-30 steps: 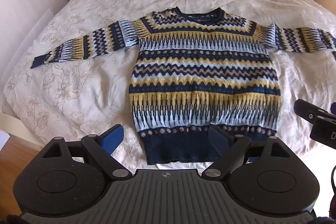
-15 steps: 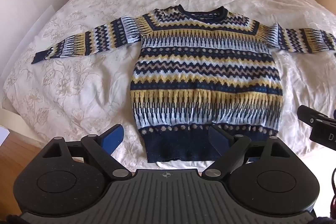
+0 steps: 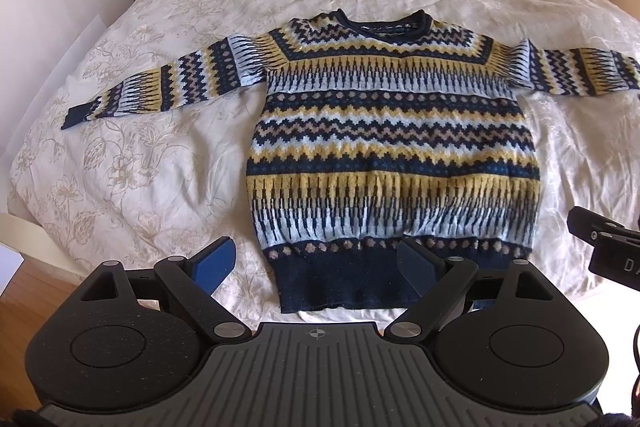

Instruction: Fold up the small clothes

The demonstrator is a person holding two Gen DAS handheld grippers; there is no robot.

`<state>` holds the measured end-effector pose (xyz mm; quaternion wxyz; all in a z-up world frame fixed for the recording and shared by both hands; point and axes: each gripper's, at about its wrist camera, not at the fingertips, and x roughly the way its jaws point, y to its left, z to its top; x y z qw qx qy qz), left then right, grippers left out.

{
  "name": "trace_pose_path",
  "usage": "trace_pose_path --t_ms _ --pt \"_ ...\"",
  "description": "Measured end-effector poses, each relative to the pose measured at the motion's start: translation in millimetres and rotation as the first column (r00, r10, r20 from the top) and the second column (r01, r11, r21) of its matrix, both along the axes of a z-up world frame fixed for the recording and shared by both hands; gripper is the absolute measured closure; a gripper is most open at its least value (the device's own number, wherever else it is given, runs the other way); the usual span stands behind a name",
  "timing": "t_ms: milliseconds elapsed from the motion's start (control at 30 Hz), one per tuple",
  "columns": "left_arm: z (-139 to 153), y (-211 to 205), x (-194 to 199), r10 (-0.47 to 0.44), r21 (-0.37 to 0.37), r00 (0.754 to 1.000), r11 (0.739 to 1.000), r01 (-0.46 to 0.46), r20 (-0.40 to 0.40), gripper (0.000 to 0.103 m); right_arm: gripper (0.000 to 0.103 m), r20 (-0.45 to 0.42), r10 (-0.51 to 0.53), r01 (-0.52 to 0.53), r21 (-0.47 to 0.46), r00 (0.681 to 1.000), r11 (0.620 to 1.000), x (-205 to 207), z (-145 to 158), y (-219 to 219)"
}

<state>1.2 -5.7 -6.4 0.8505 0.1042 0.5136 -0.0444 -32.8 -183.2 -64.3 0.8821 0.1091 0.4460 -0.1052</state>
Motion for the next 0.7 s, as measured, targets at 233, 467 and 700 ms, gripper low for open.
trace_pose_path --t_ms 233,467,700 --pt "-3.5 -5.9 1.5 -0.008 0.005 1.000 1.000 0.008 -0.007 0.015 0.001 -0.005 -0.006 0.006 0.008 1.000 1.000 0.4 -2.4 -4.1" --pt "-6.3 -9.2 3.8 -0.001 0.003 1.000 1.000 0.001 -0.015 0.015 0.001 -0.008 -0.006 0.006 0.014 1.000 1.000 1.7 -4.3 -6.4" --pt "-7.4 -10.3 7.1 0.008 0.002 1.000 1.000 -0.008 -0.023 0.015 0.001 -0.013 0.001 0.000 0.024 1.000 1.000 7.5 -7.3 -7.0"
